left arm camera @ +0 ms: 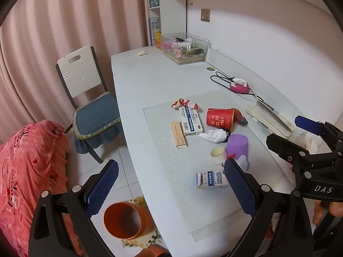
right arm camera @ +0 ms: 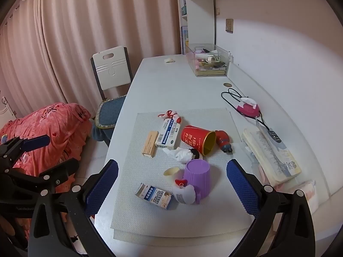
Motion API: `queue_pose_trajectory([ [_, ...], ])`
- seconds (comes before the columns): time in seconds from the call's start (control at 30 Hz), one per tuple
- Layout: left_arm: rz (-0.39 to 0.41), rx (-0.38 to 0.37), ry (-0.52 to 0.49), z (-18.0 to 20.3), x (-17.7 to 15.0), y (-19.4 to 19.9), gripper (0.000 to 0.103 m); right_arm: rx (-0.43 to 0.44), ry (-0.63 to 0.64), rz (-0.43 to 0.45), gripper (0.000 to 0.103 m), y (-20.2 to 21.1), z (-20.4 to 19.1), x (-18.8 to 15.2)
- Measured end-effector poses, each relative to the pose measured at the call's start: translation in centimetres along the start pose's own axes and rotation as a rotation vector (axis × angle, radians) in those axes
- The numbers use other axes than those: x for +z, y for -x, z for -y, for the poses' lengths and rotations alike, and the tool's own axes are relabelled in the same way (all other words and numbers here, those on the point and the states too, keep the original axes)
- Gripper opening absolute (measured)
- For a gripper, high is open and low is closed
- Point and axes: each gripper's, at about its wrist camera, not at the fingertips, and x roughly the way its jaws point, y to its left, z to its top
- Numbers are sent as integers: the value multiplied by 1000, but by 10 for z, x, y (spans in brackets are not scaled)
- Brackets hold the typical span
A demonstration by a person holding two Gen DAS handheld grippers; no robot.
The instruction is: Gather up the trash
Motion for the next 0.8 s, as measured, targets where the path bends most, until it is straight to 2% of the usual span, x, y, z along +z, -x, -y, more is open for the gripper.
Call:
queue_pose_trajectory([
  [0.8, -6, -4, 5, 0, -2, -2, 97, 6, -7, -7, 99, 3, 3, 1],
])
